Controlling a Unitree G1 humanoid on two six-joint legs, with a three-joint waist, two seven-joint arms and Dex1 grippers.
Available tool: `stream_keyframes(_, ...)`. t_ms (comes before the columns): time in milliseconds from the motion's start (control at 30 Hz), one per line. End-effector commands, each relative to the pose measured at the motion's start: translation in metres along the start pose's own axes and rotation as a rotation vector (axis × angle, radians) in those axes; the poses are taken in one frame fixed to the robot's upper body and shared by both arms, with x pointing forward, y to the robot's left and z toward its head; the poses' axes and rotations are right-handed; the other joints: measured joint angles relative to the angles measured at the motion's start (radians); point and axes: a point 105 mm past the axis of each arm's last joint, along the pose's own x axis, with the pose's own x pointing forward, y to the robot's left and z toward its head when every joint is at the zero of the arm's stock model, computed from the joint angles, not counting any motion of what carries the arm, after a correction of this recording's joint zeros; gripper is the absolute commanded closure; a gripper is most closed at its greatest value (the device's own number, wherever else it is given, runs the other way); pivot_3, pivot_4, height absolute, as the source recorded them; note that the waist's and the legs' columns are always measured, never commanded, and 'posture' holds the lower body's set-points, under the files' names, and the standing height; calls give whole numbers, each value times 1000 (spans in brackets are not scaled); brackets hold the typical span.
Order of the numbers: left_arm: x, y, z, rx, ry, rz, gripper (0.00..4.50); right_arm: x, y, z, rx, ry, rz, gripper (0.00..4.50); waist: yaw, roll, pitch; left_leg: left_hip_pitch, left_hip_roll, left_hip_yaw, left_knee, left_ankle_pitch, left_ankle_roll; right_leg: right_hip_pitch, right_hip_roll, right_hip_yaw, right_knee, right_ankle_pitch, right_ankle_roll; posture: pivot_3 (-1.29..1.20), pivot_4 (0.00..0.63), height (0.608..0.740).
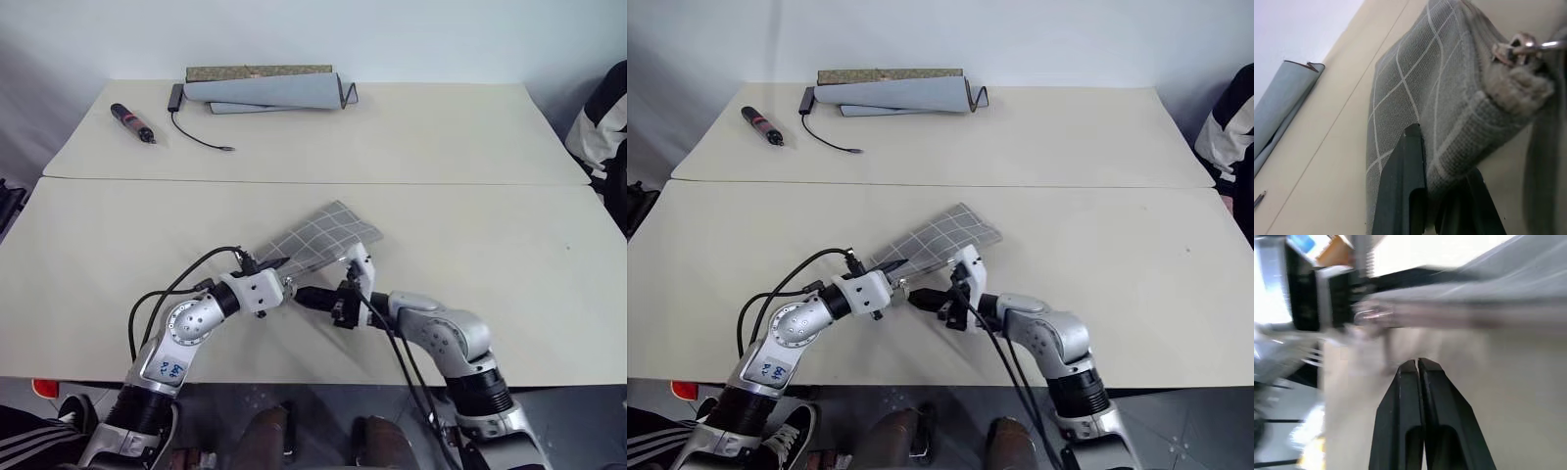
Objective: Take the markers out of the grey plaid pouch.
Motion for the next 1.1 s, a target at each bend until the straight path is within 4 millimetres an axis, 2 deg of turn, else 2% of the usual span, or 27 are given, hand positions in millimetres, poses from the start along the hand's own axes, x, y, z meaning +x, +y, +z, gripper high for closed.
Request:
stream_keyframes(33, -16, 4, -1, 0, -9, -23, 4500, -20, -15, 28, -151, -58, -42, 4470, -4, 0, 0, 0, 0, 1, 0, 0, 0, -1, 0, 0, 0, 0, 0, 0, 150, 740)
stream_keyframes(100, -21, 4, -5, 14, 8, -35, 4500, -30, -22, 29, -228, -17, -68, 4470, -7, 0, 0, 0, 1, 2, 0, 0, 0, -1, 0, 0, -1, 0, 0, 0, 150, 740)
stream_keyframes(367, -26, 4, -7, 13, 6, -45, 4500, -65, -59, 44, -335, 15, -218, 4470, -7, 0, 0, 0, 2, 2, 0, 0, 0, 0, 0, -1, -3, 0, 0, 0, 150, 740)
stream_keyframes(433, -25, 9, -8, 6, 12, -10, 4500, -67, -55, 48, -300, -5, -183, 4470, -6, 0, 0, 0, 2, 2, 0, 0, 0, 1, 0, -1, -3, 0, 0, 0, 150, 740)
stream_keyframes(533, -20, 19, -7, -8, 10, 37, 4500, -54, -34, 42, -204, -30, -72, 4470, -7, 0, 0, 0, 2, 2, 0, 0, 0, 1, 1, -2, -5, 1, -1, 0, 150, 740)
stream_keyframes(633, -9, 22, -2, 20, -4, 35, 4500, -40, -12, 26, -142, -3, 22, 3895, -7, 0, 0, 0, 4, 1, 0, 0, 0, 2, 1, -3, -5, 1, -1, 0, 150, 740)
stream_keyframes(700, 0, 23, 1, 70, -4, 16, 4500, -32, -1, 18, -91, 10, 63, 3273, -5, 0, 0, 0, 3, 1, 0, 0, 0, 2, 1, -3, -4, 1, -1, 0, 150, 740)
stream_keyframes(733, 5, 22, 5, 98, -15, -2, 4500, -26, 4, 13, -80, 16, 70, 2765, -4, 0, 0, 0, 3, 1, 0, 0, 0, 2, 1, -3, -4, 2, -1, 0, 150, 740)
stream_keyframes(867, 12, 21, 10, 130, -25, -21, 4500, -13, 4, 6, -80, 34, 34, 1480, 1, 0, 0, 0, 3, 1, 0, 0, 0, 2, 1, -3, -4, 2, -1, 0, 150, 740)
stream_keyframes(1100, 27, 14, 19, 170, -25, -26, 4500, 0, 18, 7, 8, 15, 75, 1480, 2, 0, 0, 0, 3, 1, 0, 0, 0, 1, 1, -3, -5, 2, -1, 0, 150, 740)
